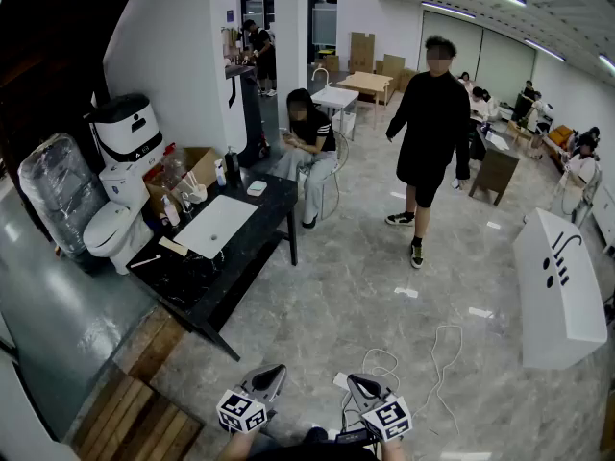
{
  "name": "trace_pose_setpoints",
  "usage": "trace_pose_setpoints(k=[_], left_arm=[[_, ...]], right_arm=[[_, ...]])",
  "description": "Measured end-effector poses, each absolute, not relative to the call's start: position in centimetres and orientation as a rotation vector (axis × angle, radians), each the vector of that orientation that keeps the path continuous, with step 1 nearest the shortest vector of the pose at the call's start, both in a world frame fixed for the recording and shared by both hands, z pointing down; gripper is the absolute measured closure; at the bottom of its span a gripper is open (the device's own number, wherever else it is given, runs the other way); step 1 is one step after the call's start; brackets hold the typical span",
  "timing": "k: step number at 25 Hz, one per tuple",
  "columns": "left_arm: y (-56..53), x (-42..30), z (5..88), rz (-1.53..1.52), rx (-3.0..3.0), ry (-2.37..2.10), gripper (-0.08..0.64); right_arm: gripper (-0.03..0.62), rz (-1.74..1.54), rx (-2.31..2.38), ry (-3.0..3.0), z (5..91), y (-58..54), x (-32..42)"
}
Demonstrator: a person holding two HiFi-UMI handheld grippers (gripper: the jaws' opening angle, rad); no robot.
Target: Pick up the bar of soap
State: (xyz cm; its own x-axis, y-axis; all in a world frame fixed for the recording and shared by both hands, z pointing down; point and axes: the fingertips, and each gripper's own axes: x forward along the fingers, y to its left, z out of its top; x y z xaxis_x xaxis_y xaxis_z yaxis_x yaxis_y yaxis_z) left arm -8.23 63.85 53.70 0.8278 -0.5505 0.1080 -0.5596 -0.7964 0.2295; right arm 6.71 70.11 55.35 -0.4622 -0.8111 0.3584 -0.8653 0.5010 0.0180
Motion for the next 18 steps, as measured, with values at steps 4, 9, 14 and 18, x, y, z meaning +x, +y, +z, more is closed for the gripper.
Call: trace_pose_setpoints(k=[4,9,14,18], left_arm=[[63.4,-7.2,53.5,0.050,2.767,-0.844,0.551],[63.4,-6.5,53.7,0.059,2.757,-0.856,0.552],[63.2,-5.3,54.0,0.072,2.754,-0.851,0.552],[63.0,-4.4,54.1,0.083,2.757,-0.843,0.552]], right_arm=[[0.583,0.224,1.406,-2.422,55.4,69.8,7.5],[0.583,0.216,1.405,-2.441,55.6,69.2,8.4],[0.583,0.227,1.421,-2.452,55.9,68.7,9.6],[0.583,0.253,1.467,-2.478,55.8,68.1,10.8]])
